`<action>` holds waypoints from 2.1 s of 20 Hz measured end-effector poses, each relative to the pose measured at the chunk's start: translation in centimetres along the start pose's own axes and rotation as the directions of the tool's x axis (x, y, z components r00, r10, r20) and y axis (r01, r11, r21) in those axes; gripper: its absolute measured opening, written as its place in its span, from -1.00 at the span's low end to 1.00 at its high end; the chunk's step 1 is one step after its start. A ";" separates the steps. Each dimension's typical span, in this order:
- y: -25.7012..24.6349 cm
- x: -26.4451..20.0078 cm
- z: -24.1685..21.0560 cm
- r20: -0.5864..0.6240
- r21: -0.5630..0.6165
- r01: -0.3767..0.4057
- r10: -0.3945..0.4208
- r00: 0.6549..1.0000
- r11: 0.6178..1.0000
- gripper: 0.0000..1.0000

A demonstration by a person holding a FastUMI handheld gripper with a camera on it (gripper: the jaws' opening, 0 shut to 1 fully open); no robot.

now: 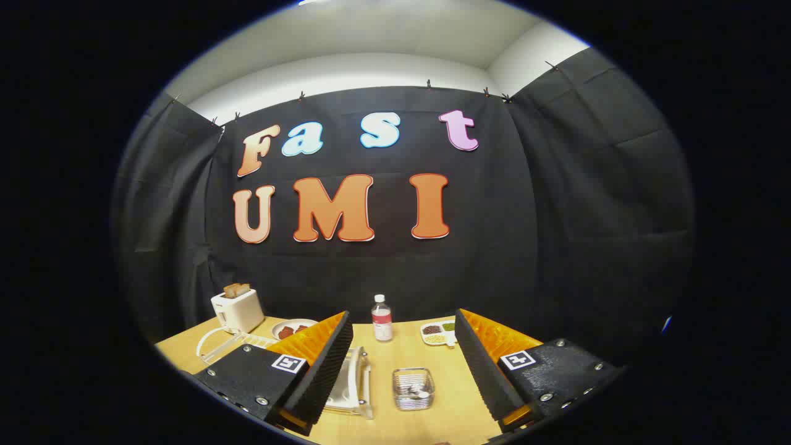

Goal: Take the plate from the dish rack, then take the spoon from the basket and place it into the plate.

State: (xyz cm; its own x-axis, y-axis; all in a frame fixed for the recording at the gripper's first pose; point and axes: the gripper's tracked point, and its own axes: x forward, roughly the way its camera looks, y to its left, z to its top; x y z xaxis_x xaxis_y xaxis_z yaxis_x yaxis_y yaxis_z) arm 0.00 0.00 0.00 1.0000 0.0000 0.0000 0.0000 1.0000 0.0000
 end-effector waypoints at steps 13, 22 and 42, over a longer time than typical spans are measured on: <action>5.2 0.3 0.9 -0.004 0.002 -0.028 0.028 1.000 1.000 0.97; 7.7 3.0 -2.3 -0.147 -0.019 -0.079 0.076 0.986 0.997 0.97; 9.5 14.8 -16.6 -0.628 -0.088 -0.059 -0.009 0.778 0.994 0.98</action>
State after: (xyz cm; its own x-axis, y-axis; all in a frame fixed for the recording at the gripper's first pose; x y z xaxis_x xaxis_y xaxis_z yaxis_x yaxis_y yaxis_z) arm 14.79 9.46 -16.60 0.7779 -0.0095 -0.6284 -0.0587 0.9944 -0.0876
